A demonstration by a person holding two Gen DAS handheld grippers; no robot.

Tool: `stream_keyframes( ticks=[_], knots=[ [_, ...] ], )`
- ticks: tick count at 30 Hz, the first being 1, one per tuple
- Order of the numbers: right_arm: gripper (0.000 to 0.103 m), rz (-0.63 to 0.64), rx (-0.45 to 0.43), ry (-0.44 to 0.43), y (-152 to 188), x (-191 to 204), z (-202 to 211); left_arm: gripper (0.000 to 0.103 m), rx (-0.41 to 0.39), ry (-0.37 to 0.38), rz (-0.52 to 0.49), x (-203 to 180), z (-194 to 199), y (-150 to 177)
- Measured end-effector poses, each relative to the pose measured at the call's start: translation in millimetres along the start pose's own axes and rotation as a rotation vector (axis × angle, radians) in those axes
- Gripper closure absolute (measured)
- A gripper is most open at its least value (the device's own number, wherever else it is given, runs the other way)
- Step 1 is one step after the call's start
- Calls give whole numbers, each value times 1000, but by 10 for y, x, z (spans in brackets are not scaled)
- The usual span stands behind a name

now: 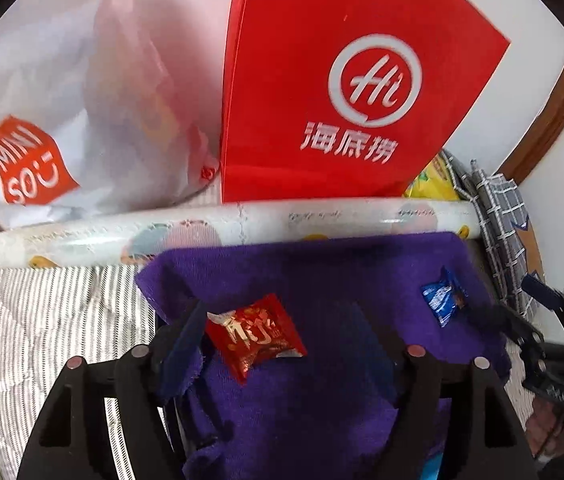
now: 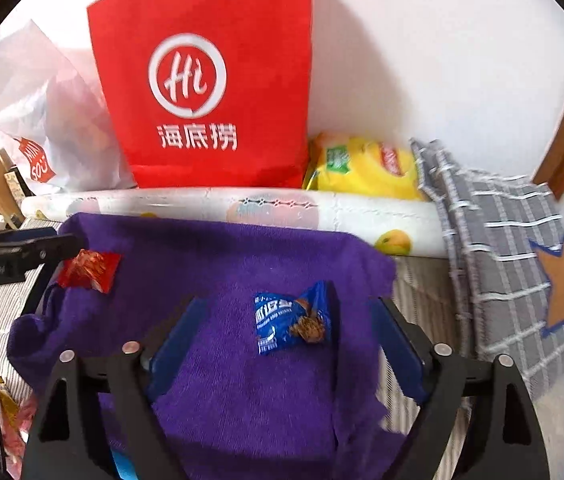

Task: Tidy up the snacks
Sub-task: 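Carry both packets onto the purple towel and open both tools, then lift both tools off the towel and move back toward the snack pile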

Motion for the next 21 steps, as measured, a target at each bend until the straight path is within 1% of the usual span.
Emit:
stream_keyframes(
  ticks=[3, 5, 7, 9, 11, 13, 16, 19, 21],
  knots=[
    [13, -9, -23, 39, 22, -20, 208, 29, -29, 1, -21, -99, 132, -36],
    [13, -17, -45, 68, 64, -50, 405, 29, -49, 3, -52, -209, 252, -56],
    [13, -26, -63, 77, 100, -70, 531, 29, -81, -7, -86, -307, 372, -77],
    [13, -63, -65, 63, 169, -108, 678, 29, -124, -13, -127, -427, 504, -100],
    [13, -122, -55, 38, 272, -162, 793, 29, -154, -1, -151, -544, 637, -107],
    [13, -160, -42, 46, 380, -215, 875, 29, -176, 17, -160, -647, 775, -97],
    [13, -180, -9, 53, 568, -259, 999, 29, -183, 44, -162, -776, 927, -84],
    [13, -192, 9, 17, 770, -250, 1118, 29, -192, 30, -176, -866, 1091, -14],
    [13, -200, 26, -6, 897, -228, 1178, 29, -194, 36, -188, -914, 1189, 79]
  ],
)
Point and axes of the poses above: each gripper's, at about its wrist camera, not at the fingertips, and z roughly against the way its jaws point, x to its left, y to its underside, the point moved 7 cm from there along -z, roughly the way its jaws point, and after that the axes turned 15 degrees about y, right-handed, at the moved point
